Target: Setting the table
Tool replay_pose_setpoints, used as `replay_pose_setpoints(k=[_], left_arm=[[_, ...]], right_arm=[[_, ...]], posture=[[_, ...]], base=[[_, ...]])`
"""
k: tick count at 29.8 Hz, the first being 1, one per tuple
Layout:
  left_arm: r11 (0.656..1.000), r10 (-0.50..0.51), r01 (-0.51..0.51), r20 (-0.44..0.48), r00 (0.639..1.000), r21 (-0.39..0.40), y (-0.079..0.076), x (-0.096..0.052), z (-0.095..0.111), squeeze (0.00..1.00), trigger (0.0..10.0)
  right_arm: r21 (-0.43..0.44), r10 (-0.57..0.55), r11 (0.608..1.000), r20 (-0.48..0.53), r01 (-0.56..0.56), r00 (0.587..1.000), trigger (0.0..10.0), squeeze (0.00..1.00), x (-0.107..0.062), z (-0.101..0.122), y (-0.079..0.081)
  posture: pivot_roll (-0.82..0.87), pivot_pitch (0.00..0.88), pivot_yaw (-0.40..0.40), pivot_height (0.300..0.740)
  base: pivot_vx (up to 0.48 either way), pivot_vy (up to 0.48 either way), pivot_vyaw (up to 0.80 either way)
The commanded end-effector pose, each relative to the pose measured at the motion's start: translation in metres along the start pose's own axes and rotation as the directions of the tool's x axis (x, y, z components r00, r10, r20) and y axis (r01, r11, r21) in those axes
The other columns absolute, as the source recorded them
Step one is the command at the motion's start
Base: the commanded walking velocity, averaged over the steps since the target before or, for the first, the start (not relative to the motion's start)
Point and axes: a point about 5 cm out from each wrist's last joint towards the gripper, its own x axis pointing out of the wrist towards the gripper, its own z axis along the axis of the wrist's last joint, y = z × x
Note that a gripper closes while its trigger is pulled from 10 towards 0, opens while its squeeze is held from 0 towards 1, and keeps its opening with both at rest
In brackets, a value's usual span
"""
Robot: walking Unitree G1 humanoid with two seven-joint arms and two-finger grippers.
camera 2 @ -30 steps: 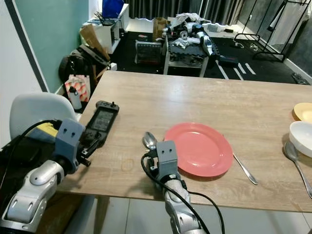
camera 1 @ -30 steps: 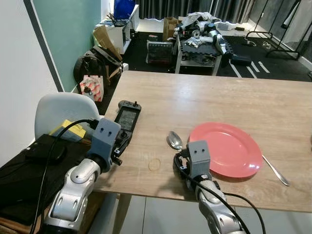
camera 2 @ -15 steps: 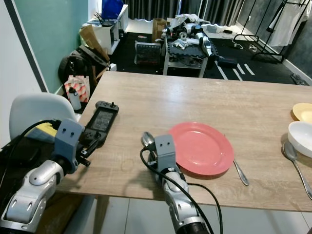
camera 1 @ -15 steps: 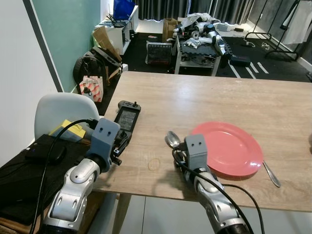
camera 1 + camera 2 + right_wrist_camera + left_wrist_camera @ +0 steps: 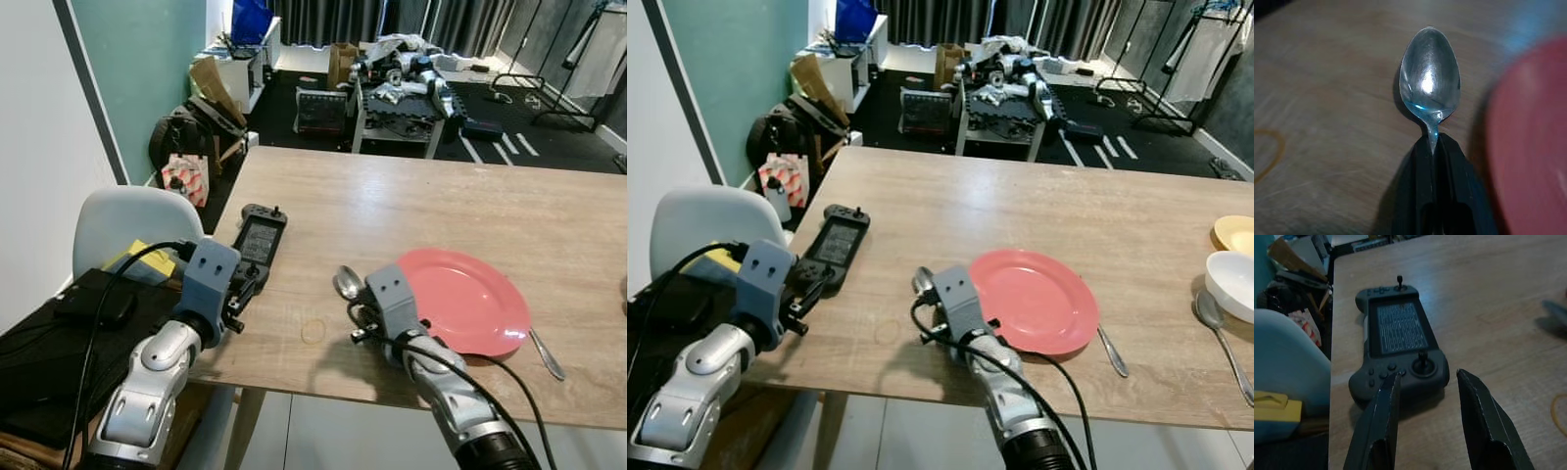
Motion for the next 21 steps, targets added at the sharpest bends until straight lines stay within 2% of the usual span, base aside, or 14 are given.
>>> replay_pose_setpoints(k=[1, 2, 3, 4, 6, 7, 8, 9, 11, 12, 19, 21], left_arm=[[1.0, -0.004, 0.004, -0.009, 1.0, -0.01, 0.0, -0.003, -0.002, 0.0, 10.0], [1.0, -0.006, 0.006, -0.01, 1.0, -0.01, -0.001, -0.003, -0.002, 0.0, 10.0], [1.0, -0.006, 0.006, -0.01, 1.0, -0.01, -0.001, -0.003, -0.002, 0.0, 10.0], [1.0, -0.008, 0.008, -0.01, 1.0, -0.01, -0.001, -0.002, -0.002, 0.0, 10.0], [1.0, -0.008, 0.008, -0.01, 1.0, -0.01, -0.001, -0.002, -0.002, 0.0, 10.0], [1.0, -0.009, 0.009, -0.01, 1.0, -0.011, -0.002, -0.002, -0.001, 0.0, 10.0], [1.0, -0.01, 0.01, -0.008, 1.0, -0.017, -0.003, -0.001, 0.0, 0.0, 10.0], [1.0, -0.01, 0.01, -0.008, 1.0, -0.017, -0.003, -0.001, 0.0, 0.0, 10.0], [1.0, -0.013, 0.013, -0.003, 1.0, -0.025, -0.005, 0.001, 0.002, 0.0, 10.0], [1.0, -0.015, 0.015, 0.0, 1.0, -0.027, -0.006, 0.001, 0.003, 0.0, 10.0], [0.999, -0.017, 0.017, 0.006, 1.0, -0.027, -0.006, 0.002, 0.005, 0.0, 10.0], [1.0, -0.011, 0.011, 0.008, 1.0, -0.029, -0.005, 0.002, 0.006, 0.0, 10.0]], right_arm=[[0.101, -0.054, 0.993, -0.001, 0.054, 0.999, 0.0, 0.0, -0.007, -0.008, -0.008], [0.15, -0.075, 0.987, 0.087, 0.062, 0.993, 0.0, 0.0, -0.011, 0.004, -0.009], [0.15, -0.075, 0.987, 0.087, 0.062, 0.993, 0.0, 0.0, -0.011, 0.004, -0.009], [0.196, -0.108, 0.978, 0.181, 0.071, 0.978, 0.0, 0.0, -0.016, 0.019, -0.011], [0.196, -0.108, 0.978, 0.181, 0.071, 0.978, 0.0, 0.0, -0.016, 0.019, -0.011], [0.241, -0.14, 0.968, 0.269, 0.074, 0.953, 4.4, 0.0, -0.023, 0.032, -0.013], [0.287, -0.188, 0.954, 0.36, 0.083, 0.914, 10.0, 0.0, -0.033, 0.047, -0.017], [0.287, -0.188, 0.954, 0.36, 0.083, 0.914, 10.0, 0.0, -0.033, 0.047, -0.017], [0.351, -0.28, 0.929, 0.459, 0.117, 0.843, 10.0, 0.0, -0.048, 0.063, -0.029], [0.366, -0.306, 0.922, 0.479, 0.13, 0.823, 10.0, 0.0, -0.052, 0.066, -0.034], [0.389, -0.376, 0.903, 0.505, 0.185, 0.777, 10.0, 0.0, -0.061, 0.071, -0.053], [0.377, -0.422, 0.891, 0.485, 0.252, 0.766, 10.0, 0.0, -0.062, 0.07, -0.065]], posture=[[0.11, 0.095, 0.055, 0.74], [0.11, 0.096, 0.059, 0.74], [0.11, 0.096, 0.059, 0.74], [0.1, 0.098, 0.065, 0.74], [0.1, 0.098, 0.065, 0.74], [0.1, 0.098, 0.065, 0.74], [0.1, 0.1, 0.069, 0.74], [0.1, 0.1, 0.069, 0.74], [0.1, 0.1, 0.072, 0.74], [0.09, 0.101, 0.075, 0.74], [0.1, 0.1, 0.075, 0.74], [0.1, 0.1, 0.075, 0.74]], base=[[0.0, 0.0, 0.0], [0.0, 0.0, 0.0], [0.0, 0.0, 0.0], [0.0, 0.0, 0.0], [0.0, 0.0, 0.0], [0.0, 0.0, 0.0], [0.0, 0.0, 0.0], [0.0, 0.0, 0.0], [0.0, 0.0, 0.0], [0.0, 0.0, 0.0], [0.0, 0.0, 0.0], [0.0, 0.0, 0.0]])
